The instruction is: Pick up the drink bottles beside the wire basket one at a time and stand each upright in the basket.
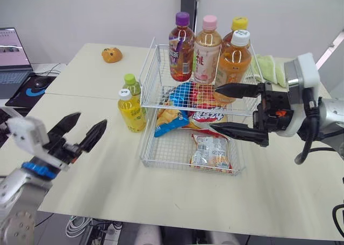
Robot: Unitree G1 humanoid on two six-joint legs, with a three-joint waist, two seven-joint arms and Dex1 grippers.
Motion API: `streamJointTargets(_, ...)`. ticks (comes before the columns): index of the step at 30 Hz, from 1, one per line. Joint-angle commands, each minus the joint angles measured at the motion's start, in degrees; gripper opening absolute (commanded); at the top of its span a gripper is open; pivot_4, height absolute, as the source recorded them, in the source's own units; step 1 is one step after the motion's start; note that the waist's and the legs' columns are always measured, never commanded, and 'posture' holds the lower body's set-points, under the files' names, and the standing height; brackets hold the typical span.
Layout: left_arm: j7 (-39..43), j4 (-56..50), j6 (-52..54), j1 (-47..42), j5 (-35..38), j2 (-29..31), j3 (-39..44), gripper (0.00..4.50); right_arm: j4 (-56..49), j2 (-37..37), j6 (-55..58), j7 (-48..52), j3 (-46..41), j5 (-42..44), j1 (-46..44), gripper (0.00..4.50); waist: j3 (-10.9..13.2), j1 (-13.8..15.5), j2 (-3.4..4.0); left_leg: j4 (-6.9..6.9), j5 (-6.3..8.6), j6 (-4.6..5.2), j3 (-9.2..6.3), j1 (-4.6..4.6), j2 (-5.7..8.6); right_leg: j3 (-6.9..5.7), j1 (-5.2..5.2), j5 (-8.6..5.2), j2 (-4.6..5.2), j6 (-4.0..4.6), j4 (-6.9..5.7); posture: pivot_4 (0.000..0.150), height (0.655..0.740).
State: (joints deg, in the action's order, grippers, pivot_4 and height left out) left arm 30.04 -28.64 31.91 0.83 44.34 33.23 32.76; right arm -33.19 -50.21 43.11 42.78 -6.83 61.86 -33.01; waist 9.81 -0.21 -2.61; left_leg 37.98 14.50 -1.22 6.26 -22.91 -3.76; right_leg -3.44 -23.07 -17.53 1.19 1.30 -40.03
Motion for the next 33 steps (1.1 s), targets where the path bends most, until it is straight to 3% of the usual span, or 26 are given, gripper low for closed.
streamJointTargets(1, -1.0, 5.8, -2.1, -6.5, -4.7, 1.2, -5.4, 4.47, -2.2, -0.5, -0.1, -1.4, -2.7, 0.0, 0.1, 4.5, 0.0, 0.1, 0.0, 0.0, 0.0, 0.0, 0.0, -0.02, 0.0, 0.0, -0.01, 0.0, 0.0, 0.0, 0.01, 0.15, 0.74)
streamJointTargets(9, 1.1, 16.8, -6.7, -18.9, -12.3, -0.2, -15.9, 4.47, -5.1, -1.4, 0.3, -4.3, -5.5, 1.0, 2.8, 4.5, 0.0, 0.1, 0.0, -0.02, -0.01, -0.02, 0.04, -0.05, 0.0, 0.02, -0.04, 0.0, 0.0, 0.0, 0.06, 0.15, 0.74)
streamJointTargets(17, 1.8, 21.2, -9.0, -22.9, -15.7, -0.8, -18.8, 4.47, -6.7, -1.8, 1.1, -6.0, -6.9, 1.9, 3.7, 4.5, 0.0, 0.0, 0.0, -0.02, -0.01, -0.02, 0.04, -0.05, -0.01, 0.02, -0.05, 0.0, 0.0, 0.0, 0.05, 0.15, 0.74)
streamJointTargets(21, 2.3, 21.9, -9.7, -23.4, -16.0, -1.4, -18.9, 3.63, -7.2, -2.1, 1.3, -6.7, -7.4, 2.6, 4.0, 4.5, 0.0, 0.0, 0.0, -0.02, -0.01, -0.02, 0.04, -0.05, -0.01, 0.01, -0.05, 0.0, 0.0, 0.0, 0.05, 0.15, 0.74)
streamJointTargets(28, 2.9, 23.0, -9.6, -24.1, -16.9, -2.0, -19.4, 1.41, -7.6, -2.7, 1.3, -7.4, -8.0, 3.6, 4.5, 4.5, 0.0, 0.1, 0.0, -0.02, -0.01, -0.02, 0.04, -0.05, -0.01, 0.01, -0.04, 0.0, 0.0, -0.01, 0.05, 0.15, 0.74)
streamJointTargets(33, 3.1, 22.8, -9.4, -23.4, -16.2, -2.2, -18.2, 1.35, -7.7, -3.0, 1.2, -7.4, -8.2, 3.8, 4.7, 4.5, 0.0, 0.1, 0.0, -0.02, -0.01, -0.02, 0.04, -0.05, 0.0, 0.01, -0.04, 0.0, 0.01, -0.01, 0.05, 0.15, 0.74)
